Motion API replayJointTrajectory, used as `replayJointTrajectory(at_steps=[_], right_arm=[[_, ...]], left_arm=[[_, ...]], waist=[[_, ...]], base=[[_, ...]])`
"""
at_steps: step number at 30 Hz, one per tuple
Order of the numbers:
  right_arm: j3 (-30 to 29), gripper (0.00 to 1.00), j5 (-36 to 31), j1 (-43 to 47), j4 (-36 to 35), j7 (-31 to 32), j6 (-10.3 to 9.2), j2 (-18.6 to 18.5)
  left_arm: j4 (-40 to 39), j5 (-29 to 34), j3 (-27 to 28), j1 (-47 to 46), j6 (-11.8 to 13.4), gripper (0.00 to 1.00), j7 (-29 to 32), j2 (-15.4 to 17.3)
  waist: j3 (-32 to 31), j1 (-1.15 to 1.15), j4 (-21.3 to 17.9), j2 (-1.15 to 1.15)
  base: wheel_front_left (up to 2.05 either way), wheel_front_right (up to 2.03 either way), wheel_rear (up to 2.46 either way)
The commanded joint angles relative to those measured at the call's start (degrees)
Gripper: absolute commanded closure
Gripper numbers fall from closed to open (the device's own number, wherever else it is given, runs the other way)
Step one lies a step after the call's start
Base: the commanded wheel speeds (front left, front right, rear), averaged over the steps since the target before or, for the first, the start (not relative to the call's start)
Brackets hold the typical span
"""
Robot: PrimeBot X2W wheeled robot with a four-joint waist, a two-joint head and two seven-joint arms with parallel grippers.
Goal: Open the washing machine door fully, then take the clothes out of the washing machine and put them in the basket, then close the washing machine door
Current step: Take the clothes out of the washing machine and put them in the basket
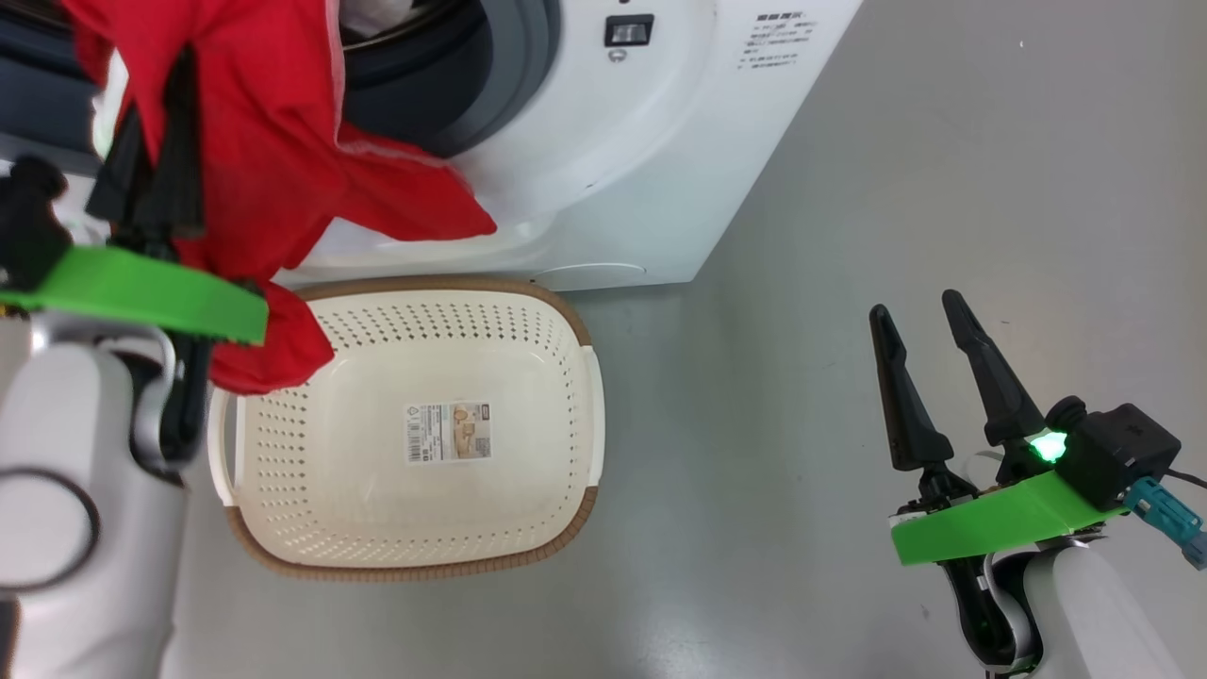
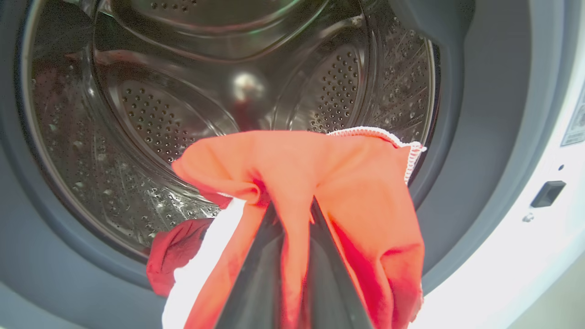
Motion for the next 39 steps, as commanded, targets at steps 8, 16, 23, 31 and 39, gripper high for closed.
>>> replayJointTrajectory(at_steps=[8,16,23,31,39], right_arm=[[0.53,0.0,-0.21,1.45,-1.16,-0.37,0.43,-0.11],[0.25,0.0,-0.26,1.6,-1.11,-0.37,0.43,-0.11],[0.36,0.0,-0.32,1.5,-1.19,-0.37,0.43,-0.11],[1.16,0.0,-0.1,0.86,-1.4,-0.37,0.43,-0.11],[2.39,0.0,1.09,0.25,-1.75,-0.37,0.43,-0.11]], left_arm=[[-9.8,6.14,8.59,8.91,-1.06,1.0,-0.45,-2.46],[-16.98,6.59,9.47,18.19,-1.12,1.0,-0.45,-4.14],[-16.42,6.39,9.04,24.12,-1.12,1.0,-0.45,-5.03],[-9.79,6.34,5.91,24.95,-1.13,1.0,-0.46,-4.07],[-0.44,5.26,2.19,22.7,-1.13,1.0,-0.46,-2.02]], waist=[[-0.66,0.0,0.9,0.0],[-0.77,0.0,1.23,0.0],[-0.33,0.0,1.3,0.0],[1.42,0.0,0.47,0.0],[3.74,0.0,-1.68,0.0]], base=[[0.0,0.0,0.0],[0.0,0.0,0.0],[0.0,0.0,0.0],[0.0,0.0,0.0],[0.0,0.0,0.0]])
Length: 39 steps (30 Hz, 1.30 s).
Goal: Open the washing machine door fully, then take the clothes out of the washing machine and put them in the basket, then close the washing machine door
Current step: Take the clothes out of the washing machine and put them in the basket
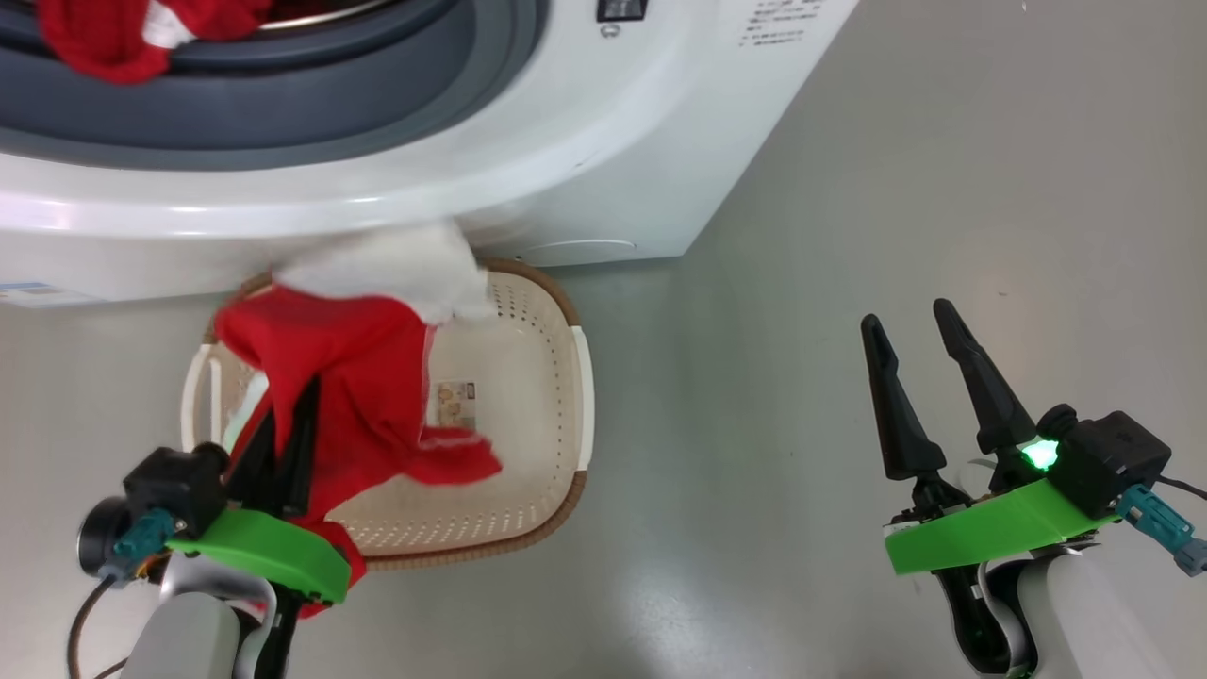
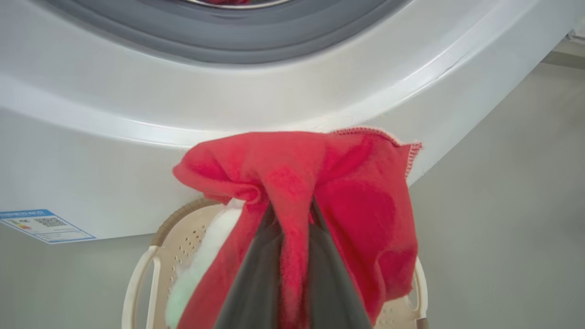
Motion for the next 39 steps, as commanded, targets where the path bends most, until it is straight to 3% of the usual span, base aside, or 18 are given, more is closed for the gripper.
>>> replayJointTrajectory(at_steps=[1,13,28,30,32,33,35,39], right_arm=[[1.88,0.0,1.19,-0.53,-1.62,-0.37,0.43,-0.08],[2.21,0.0,2.78,-1.74,-2.71,-0.37,0.43,-0.08],[2.42,0.0,3.85,-3.56,-3.75,-0.37,0.43,-0.08],[2.36,0.0,3.86,-3.62,-3.7,-0.37,0.43,-0.08],[2.17,0.0,3.84,-3.65,-3.58,-0.37,0.43,-0.08],[2.09,0.0,3.82,-3.7,-3.5,-0.37,0.43,-0.08],[2.06,0.0,3.74,-3.79,-3.33,-0.37,0.43,-0.08],[1.99,0.0,3.44,-3.79,-3.12,-0.37,0.43,-0.08]], left_arm=[[1.35,-0.52,1.0,-1.57,-0.3,1.0,-0.47,2.23],[15.1,-2.48,-3.06,-7.76,-0.31,1.0,-0.47,5.82],[24.07,-4.4,-5.81,-15.34,-0.31,1.0,-0.47,8.93],[24.22,-4.52,-5.76,-15.66,-0.31,0.81,-0.47,8.92],[24.11,-4.55,-5.7,-15.82,-0.31,0.53,-0.47,8.8],[24.08,-4.57,-5.59,-15.84,-0.31,0.29,-0.47,8.7],[24.05,-4.55,-5.48,-15.77,-0.31,0.0,-0.47,8.46],[23.47,-4.63,-5.02,-15.31,-0.31,0.0,-0.47,7.78]], waist=[[1.31,0.0,-1.24,0.0],[6.37,0.0,-4.35,0.0],[11.3,0.0,-6.02,0.0],[11.3,0.0,-6.04,0.0],[11.16,0.0,-5.91,0.0],[11.06,0.0,-5.81,0.0],[10.66,0.0,-5.6,0.0],[9.4,0.0,-5.0,0.0]], base=[[0.0,0.0,0.0],[0.0,0.0,0.0],[0.0,0.0,0.0],[0.0,0.0,0.0],[0.0,0.0,0.0],[0.0,0.0,0.0],[0.0,0.0,0.0],[0.0,0.0,0.0]])
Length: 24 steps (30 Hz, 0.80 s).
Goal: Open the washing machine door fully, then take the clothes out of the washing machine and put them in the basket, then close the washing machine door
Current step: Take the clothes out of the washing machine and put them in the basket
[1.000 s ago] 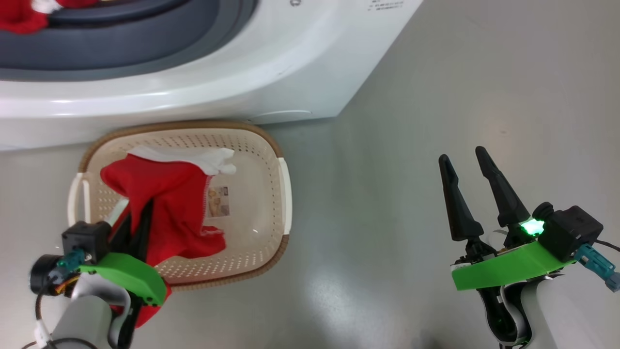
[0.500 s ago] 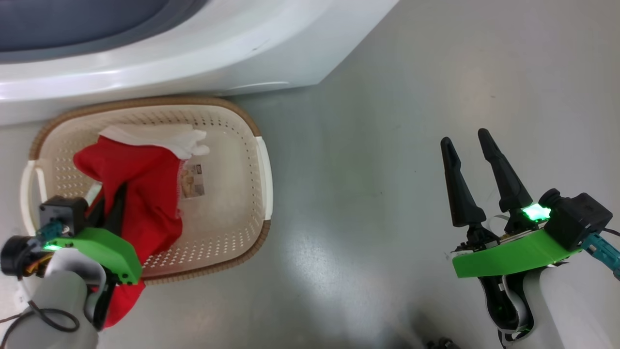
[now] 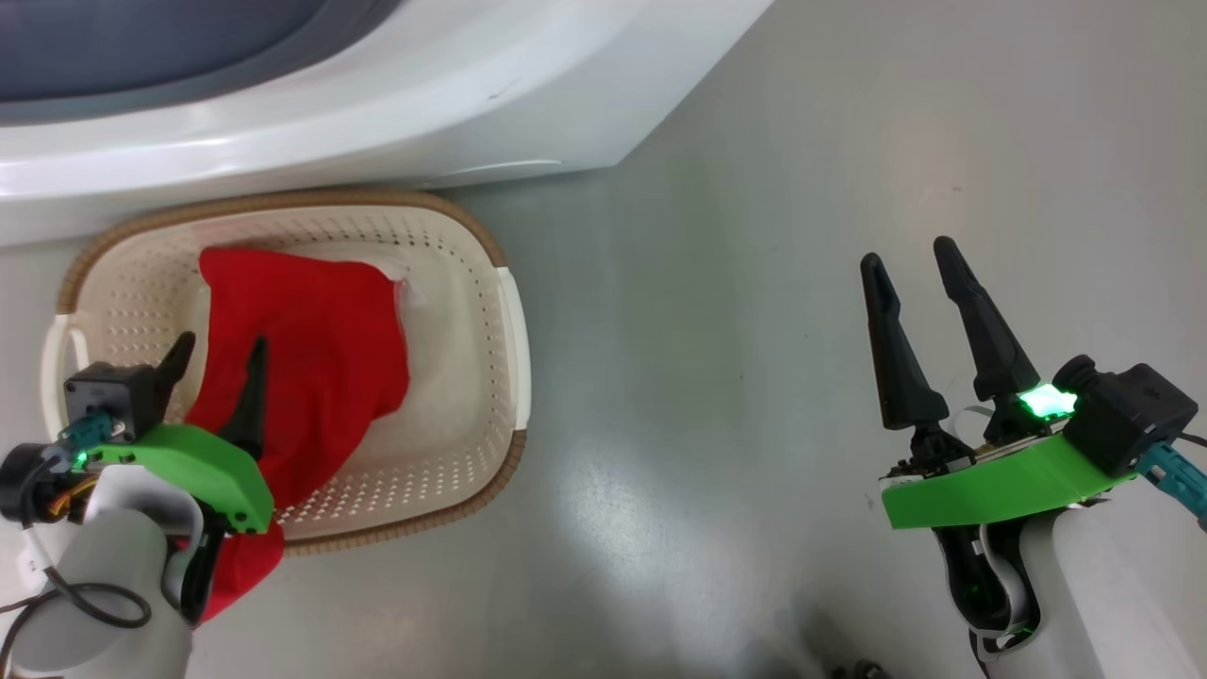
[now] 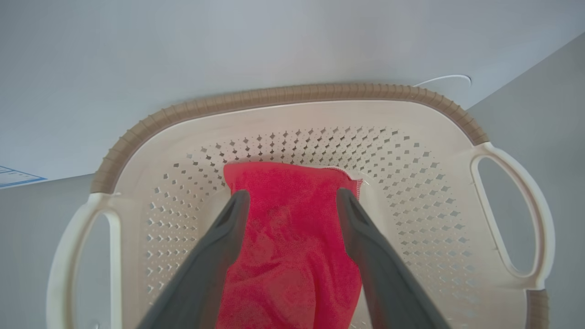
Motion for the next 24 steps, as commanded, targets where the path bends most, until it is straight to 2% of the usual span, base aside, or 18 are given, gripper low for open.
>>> replayJointTrajectory(at_steps=[1,11,24], right_arm=[[0.84,0.0,0.0,0.66,-0.98,-0.37,0.43,-0.09],[0.25,0.0,-1.13,1.39,0.31,-0.37,0.43,-0.09],[-0.87,0.0,-3.53,5.28,2.46,-0.37,0.43,-0.09]], left_arm=[[-1.09,-0.28,1.96,1.03,-0.31,0.0,-0.47,1.54],[-4.3,-0.37,4.12,3.89,-0.31,0.0,-0.47,-0.3],[-13.67,2.22,9.01,11.4,-0.31,0.0,-0.47,-2.86]], waist=[[-0.94,0.0,0.55,0.0],[-5.86,0.0,2.29,0.0],[-16.04,0.0,5.0,0.0]], base=[[0.0,0.0,0.0],[0.0,0.0,0.0],[0.0,0.0,0.0]])
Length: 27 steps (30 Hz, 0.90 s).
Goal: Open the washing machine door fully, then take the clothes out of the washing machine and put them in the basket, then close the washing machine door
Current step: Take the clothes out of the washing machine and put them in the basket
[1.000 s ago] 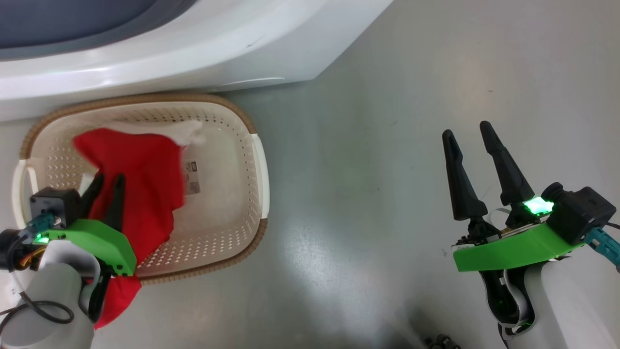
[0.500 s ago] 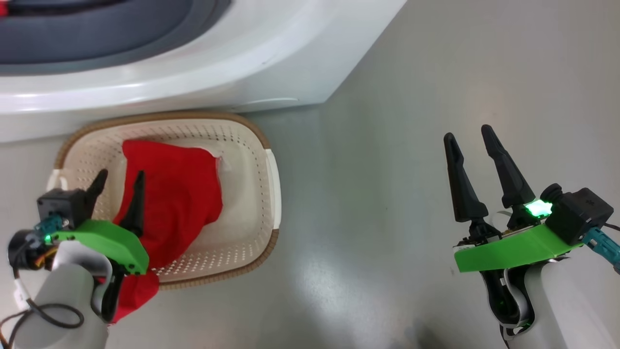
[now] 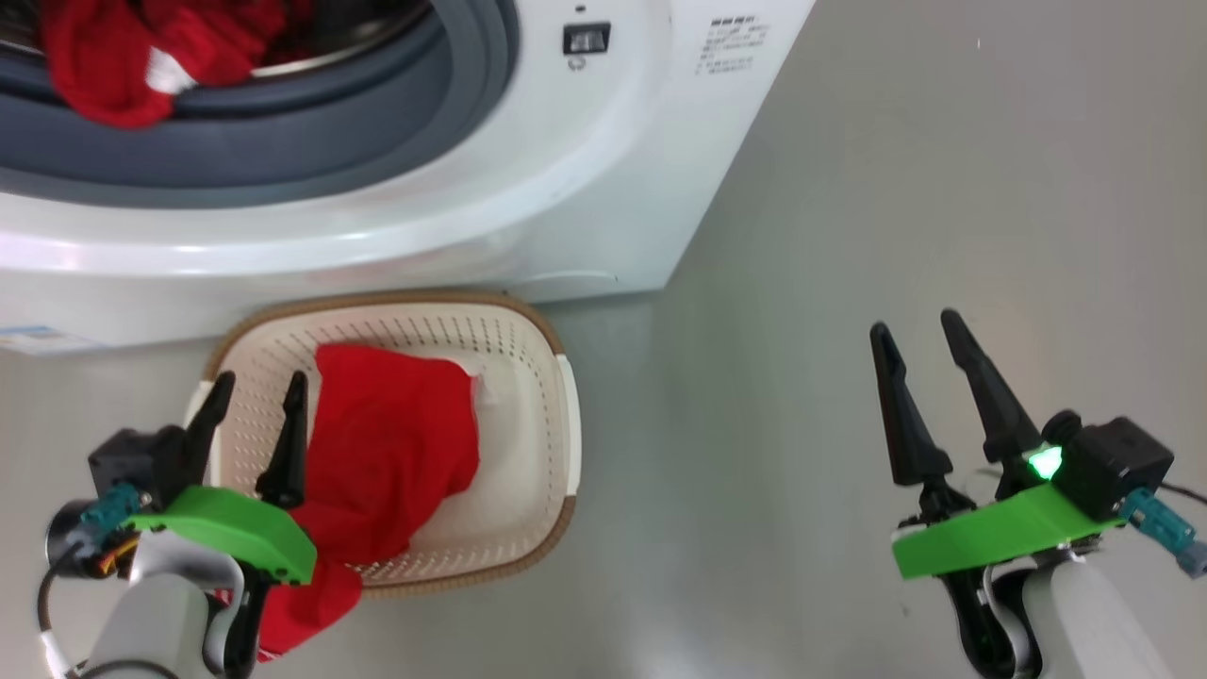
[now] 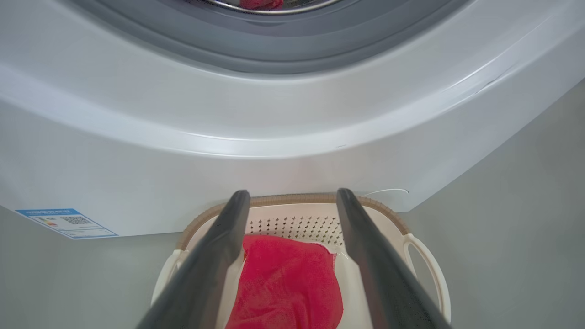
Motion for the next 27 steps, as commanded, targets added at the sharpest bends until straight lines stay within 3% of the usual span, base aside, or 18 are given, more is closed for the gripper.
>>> replayJointTrajectory(at_steps=[1,16,27], right_arm=[[0.79,0.0,-1.26,1.81,-0.9,-0.37,0.43,-0.09],[-0.49,0.0,-2.32,10.0,0.66,-0.37,0.43,-0.09],[-1.93,0.0,-2.94,14.03,0.46,-0.37,0.43,-0.09]], left_arm=[[-2.22,1.1,2.49,2.15,-0.31,0.0,-0.47,1.39],[-12.6,4.48,7.47,13.39,-0.31,0.0,-0.47,-2.73],[-20.98,6.29,9.71,20.53,-0.31,0.0,-0.47,-4.25]], waist=[[-4.27,0.0,1.58,0.0],[-15.4,0.0,3.59,0.0],[-19.33,0.0,4.81,0.0]], base=[[0.0,0.0,0.0],[0.0,0.0,0.0],[0.0,0.0,0.0]])
